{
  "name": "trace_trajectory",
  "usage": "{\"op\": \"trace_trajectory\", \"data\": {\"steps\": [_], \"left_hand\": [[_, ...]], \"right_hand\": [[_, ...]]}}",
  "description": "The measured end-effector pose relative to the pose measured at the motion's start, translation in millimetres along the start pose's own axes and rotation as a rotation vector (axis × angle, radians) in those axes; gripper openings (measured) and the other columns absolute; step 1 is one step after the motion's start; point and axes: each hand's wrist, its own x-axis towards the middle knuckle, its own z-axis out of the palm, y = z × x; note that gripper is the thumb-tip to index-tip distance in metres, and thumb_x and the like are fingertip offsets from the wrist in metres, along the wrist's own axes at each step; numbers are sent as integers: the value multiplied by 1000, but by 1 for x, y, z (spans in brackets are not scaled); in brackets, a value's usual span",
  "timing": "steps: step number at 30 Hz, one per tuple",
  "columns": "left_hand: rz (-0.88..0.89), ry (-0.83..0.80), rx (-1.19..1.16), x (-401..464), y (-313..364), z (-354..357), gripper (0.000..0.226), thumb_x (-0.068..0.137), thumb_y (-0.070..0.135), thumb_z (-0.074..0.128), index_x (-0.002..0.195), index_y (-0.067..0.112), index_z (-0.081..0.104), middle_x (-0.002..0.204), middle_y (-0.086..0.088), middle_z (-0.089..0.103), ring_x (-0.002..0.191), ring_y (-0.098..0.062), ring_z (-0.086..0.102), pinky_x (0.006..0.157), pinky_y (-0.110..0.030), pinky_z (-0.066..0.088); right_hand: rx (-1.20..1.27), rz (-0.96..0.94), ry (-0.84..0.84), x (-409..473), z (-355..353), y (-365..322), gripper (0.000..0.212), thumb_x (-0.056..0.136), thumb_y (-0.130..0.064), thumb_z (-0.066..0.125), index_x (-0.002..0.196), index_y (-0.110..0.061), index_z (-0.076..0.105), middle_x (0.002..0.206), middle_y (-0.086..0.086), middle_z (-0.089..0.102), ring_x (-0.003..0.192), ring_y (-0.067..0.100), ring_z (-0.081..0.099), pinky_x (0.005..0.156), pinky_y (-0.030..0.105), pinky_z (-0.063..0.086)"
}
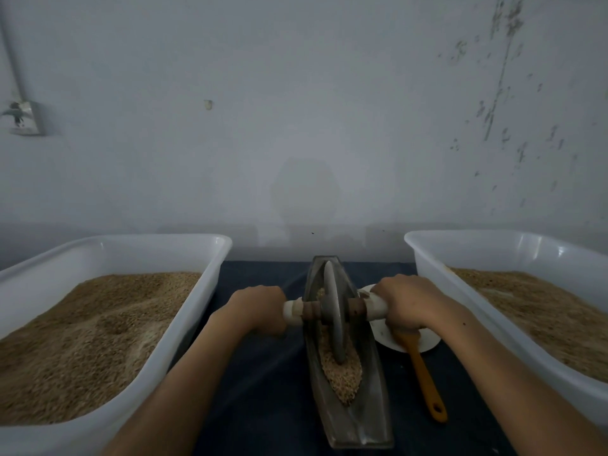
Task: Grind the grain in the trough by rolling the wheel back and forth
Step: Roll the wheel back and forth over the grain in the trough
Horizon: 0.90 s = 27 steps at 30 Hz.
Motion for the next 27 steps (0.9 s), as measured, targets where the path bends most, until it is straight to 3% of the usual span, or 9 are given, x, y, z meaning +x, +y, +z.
{"op": "trace_trajectory", "data": {"steps": [4, 7, 13, 17, 20, 23, 27], "left_hand": [[17, 240, 48, 1, 0, 6, 15, 82, 31, 63, 92, 24, 55, 88, 5, 60, 77, -13, 54, 70, -29, 42], [48, 323, 51, 0, 0, 8, 11, 84, 32, 60, 86, 27, 50, 82, 8, 55, 73, -10, 51, 68, -28, 39], [35, 183, 53, 0, 0, 4, 17, 82, 29, 64, 97, 22, 57, 85, 6, 56, 77, -13, 53, 71, -28, 42], [41, -1, -2, -1, -1, 0, 21, 79, 28, 70, 94, 21, 56, 87, 4, 57, 84, -16, 58, 80, -31, 49], [46, -20, -5, 1, -2, -1, 20, 78, 29, 71, 89, 23, 55, 81, 7, 55, 80, -15, 56, 75, -29, 46], [46, 75, 16, 3, -2, 2, 18, 78, 29, 69, 82, 25, 52, 75, 9, 53, 76, -13, 55, 71, -28, 44], [49, 334, 71, 4, -3, 11, 10, 83, 32, 60, 87, 29, 52, 85, 8, 59, 73, -11, 52, 66, -27, 39]], "right_hand": [[4, -1, 253, 1, 12, -1, 15, 87, -18, 58, 88, -31, 48, 96, -4, 62, 85, 16, 57, 76, 30, 44], [31, -3, 321, 0, 16, -1, 21, 88, -18, 57, 83, -32, 42, 97, -4, 63, 90, 18, 59, 79, 32, 44], [-7, -7, 145, 0, 8, 0, 16, 85, -17, 59, 95, -28, 55, 90, -4, 60, 83, 15, 56, 72, 27, 43], [2, -7, -34, -1, -2, 1, 21, 82, -17, 63, 101, -24, 59, 83, -4, 57, 82, 15, 59, 70, 26, 46], [14, -6, -53, -1, -2, 1, 22, 82, -18, 64, 103, -24, 61, 86, -4, 59, 84, 15, 61, 74, 28, 49], [23, -5, 30, 1, 4, 3, 15, 83, -18, 62, 95, -26, 58, 87, -5, 60, 84, 15, 60, 77, 30, 50], [19, 17, 270, 6, 17, 0, 15, 88, -17, 57, 100, -27, 56, 101, -2, 64, 91, 18, 60, 83, 35, 50]]}}
